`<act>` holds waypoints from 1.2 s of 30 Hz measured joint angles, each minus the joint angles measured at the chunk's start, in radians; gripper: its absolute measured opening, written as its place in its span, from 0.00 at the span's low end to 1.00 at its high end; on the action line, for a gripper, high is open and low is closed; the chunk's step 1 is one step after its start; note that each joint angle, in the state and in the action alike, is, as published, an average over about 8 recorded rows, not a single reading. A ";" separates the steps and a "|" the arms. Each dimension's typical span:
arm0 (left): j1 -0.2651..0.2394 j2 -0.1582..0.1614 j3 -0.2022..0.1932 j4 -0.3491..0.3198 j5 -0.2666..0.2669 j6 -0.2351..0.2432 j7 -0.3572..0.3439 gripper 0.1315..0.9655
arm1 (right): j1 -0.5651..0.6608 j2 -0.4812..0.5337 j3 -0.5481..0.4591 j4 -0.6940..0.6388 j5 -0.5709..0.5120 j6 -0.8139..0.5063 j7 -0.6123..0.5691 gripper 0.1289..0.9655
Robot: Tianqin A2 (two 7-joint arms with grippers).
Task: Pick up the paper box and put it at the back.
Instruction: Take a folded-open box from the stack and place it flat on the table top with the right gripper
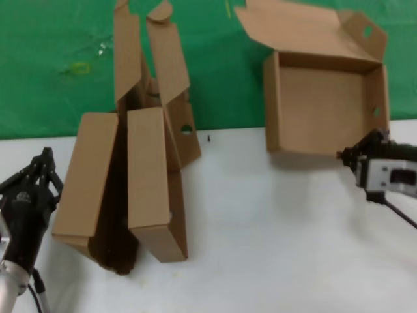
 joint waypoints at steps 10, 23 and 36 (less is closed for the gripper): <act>0.000 0.000 0.000 0.000 0.000 0.000 0.000 0.01 | 0.260 -0.128 -0.224 -0.111 -0.430 -0.183 0.224 0.02; 0.000 0.000 0.000 0.000 0.000 0.000 0.000 0.01 | 0.302 -0.351 -0.187 -0.231 -0.661 -0.237 0.119 0.02; 0.000 0.000 0.000 0.000 0.000 0.000 0.000 0.01 | 0.283 -0.510 -0.136 -0.337 -0.717 -0.174 0.056 0.02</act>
